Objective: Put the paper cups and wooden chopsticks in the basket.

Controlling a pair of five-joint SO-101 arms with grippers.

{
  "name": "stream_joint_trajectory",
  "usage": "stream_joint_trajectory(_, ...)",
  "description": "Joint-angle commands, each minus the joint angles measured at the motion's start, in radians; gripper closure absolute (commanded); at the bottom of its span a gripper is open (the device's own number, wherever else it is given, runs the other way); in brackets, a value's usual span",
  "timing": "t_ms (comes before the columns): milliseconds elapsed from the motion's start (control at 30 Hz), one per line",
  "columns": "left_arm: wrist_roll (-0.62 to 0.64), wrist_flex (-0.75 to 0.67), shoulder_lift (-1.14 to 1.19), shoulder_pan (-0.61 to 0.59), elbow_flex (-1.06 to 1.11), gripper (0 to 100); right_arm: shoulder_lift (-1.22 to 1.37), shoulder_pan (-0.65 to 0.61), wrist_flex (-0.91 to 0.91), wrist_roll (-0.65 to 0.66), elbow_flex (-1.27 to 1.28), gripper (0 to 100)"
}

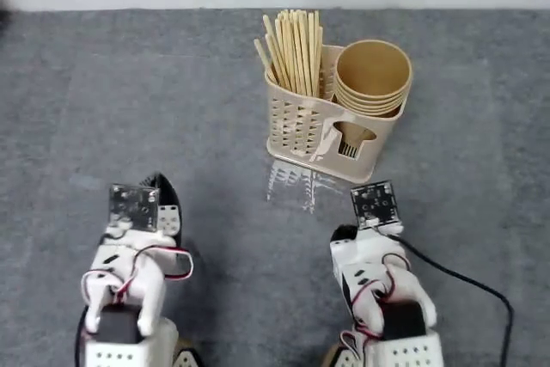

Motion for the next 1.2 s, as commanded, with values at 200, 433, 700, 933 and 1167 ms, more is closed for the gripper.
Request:
stream_joint_trajectory(200,-0.006,0.13,0.005,-0.026,0.022,99,-0.016,0.091,-0.035,-0.005,0.017,99.0)
stream_joint_trajectory(433,-0.005,0.269,0.008,-0.025,0.022,99,-0.01,0.217,0.022,-0.003,0.017,99.0)
stream_joint_trajectory(700,-0.005,0.387,0.006,-0.026,0.022,99,-0.015,0.229,0.236,-0.005,0.017,99.0)
stream_joint_trajectory(933,-0.009,0.43,0.003,-0.026,0.022,99,-0.015,0.223,0.236,-0.009,0.017,99.0)
stream_joint_trajectory(1167,-0.009,0.43,0.003,-0.026,0.022,99,-0.015,0.223,0.236,-0.009,0.017,99.0)
